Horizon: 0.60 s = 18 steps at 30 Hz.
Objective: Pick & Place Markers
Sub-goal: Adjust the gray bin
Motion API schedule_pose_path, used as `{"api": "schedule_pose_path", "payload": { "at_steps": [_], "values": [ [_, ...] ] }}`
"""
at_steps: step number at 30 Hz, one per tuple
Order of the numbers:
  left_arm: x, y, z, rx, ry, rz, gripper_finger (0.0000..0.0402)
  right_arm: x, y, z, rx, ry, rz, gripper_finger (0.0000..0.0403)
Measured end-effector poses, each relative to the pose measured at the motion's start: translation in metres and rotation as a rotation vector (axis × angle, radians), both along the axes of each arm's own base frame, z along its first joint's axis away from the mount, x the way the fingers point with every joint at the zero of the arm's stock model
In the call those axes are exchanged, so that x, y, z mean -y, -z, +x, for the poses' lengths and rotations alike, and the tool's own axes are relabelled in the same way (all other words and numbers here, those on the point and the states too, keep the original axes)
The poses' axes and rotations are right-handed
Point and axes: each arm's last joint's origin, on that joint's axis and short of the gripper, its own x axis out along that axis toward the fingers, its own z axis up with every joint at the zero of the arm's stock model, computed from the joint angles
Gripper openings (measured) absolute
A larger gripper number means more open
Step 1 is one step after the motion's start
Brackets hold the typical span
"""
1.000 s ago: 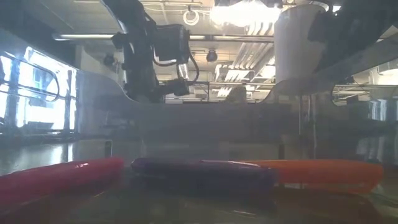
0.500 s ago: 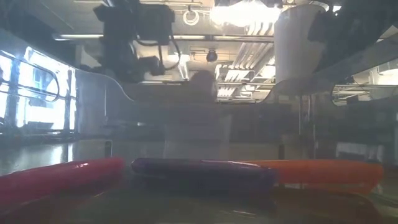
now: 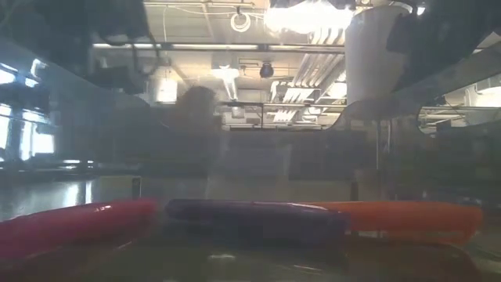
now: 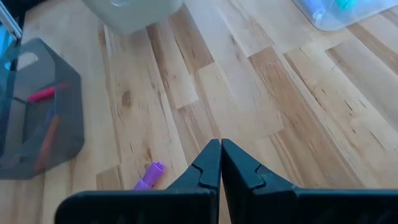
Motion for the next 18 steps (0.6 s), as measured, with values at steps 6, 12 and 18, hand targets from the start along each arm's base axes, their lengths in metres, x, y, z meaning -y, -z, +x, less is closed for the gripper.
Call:
{"api": "schedule_pose_path", "payload": {
  "at_steps": [6, 12, 18],
  "values": [
    [0.017, 0.007, -0.026, -0.055, -0.014, 0.001, 0.0, 0.0, -0.001, 0.001, 0.015, 0.037, 0.033, 0.0002],
    [0.025, 0.012, -0.044, -0.052, 0.001, 0.0, 0.0, 0.001, 0.0, 0.002, 0.013, 0.089, 0.049, 0.0002],
    [0.026, 0.016, -0.058, -0.051, 0.011, 0.038, 0.0, 0.002, 0.003, 0.003, -0.013, 0.091, 0.025, 0.0001]
  ]
}}
